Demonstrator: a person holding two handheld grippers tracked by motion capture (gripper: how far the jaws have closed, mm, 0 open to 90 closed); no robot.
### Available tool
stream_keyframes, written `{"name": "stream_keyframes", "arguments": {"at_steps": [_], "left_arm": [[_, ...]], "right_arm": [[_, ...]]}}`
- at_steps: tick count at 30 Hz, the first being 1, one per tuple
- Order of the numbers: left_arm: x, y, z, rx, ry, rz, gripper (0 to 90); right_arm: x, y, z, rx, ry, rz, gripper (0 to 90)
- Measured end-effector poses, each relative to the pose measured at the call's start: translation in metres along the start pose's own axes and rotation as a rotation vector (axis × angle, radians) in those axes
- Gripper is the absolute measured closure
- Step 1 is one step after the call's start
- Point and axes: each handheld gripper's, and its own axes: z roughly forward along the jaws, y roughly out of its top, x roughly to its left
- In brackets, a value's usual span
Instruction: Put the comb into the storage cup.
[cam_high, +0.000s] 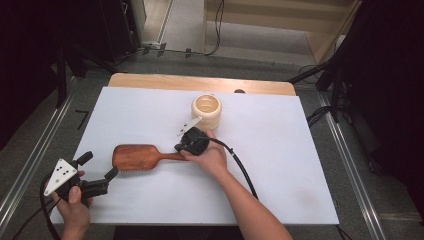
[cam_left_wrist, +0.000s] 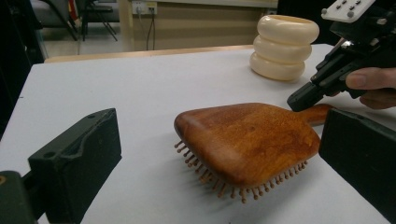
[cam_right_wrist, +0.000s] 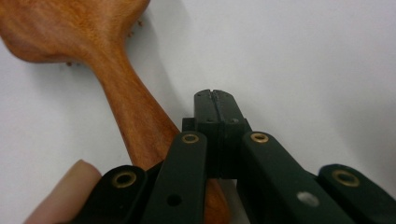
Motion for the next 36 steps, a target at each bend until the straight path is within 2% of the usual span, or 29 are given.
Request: {"name": "stream_keyframes", "arguments": {"at_steps": [12, 15, 18, 21, 23, 25, 27, 33, 36], "left_arm": [[0.0, 0.0, 0.0, 0.002, -0.003, 0.002, 0.0], [0.0, 0.0, 0.0, 0.003, -0.003, 0.005, 0.0], [0.0, 0.0, 0.0, 0.002, -0.004, 0.005, 0.0], [0.0, 0.0, 0.0, 0.003, -0.003, 0.006, 0.0], [0.0, 0.0, 0.001, 0.002, -0.004, 0.004, 0.0], [-0.001, 0.0, 0.001, 0.004, -0.002, 0.006, 0.0], [-0.001, 0.0, 0.001, 0.004, -0.002, 0.006, 0.0], [0.0, 0.0, 0.001, 0.003, -0.003, 0.005, 0.0], [0.0, 0.0, 0.0, 0.003, -0.003, 0.005, 0.0]], "right_arm": [[0.017, -0.008, -0.005, 0.008, 0.059, -0.044, 88.4], [0.021, -0.008, -0.007, 0.01, 0.05, -0.057, 88.2], [0.021, -0.006, -0.011, -0.013, 0.034, -0.066, 74.3], [0.018, -0.002, -0.018, -0.033, 0.032, -0.064, 55.3], [0.016, 0.001, -0.022, -0.037, 0.048, -0.06, 41.6], [0.015, 0.004, -0.025, -0.03, 0.064, -0.055, 23.2], [0.016, 0.007, -0.026, -0.024, 0.092, -0.065, 0.0], [0.023, 0.018, -0.025, 0.015, 0.105, -0.114, 0.0], [0.026, 0.024, -0.024, 0.034, 0.102, -0.114, 0.0]]}}
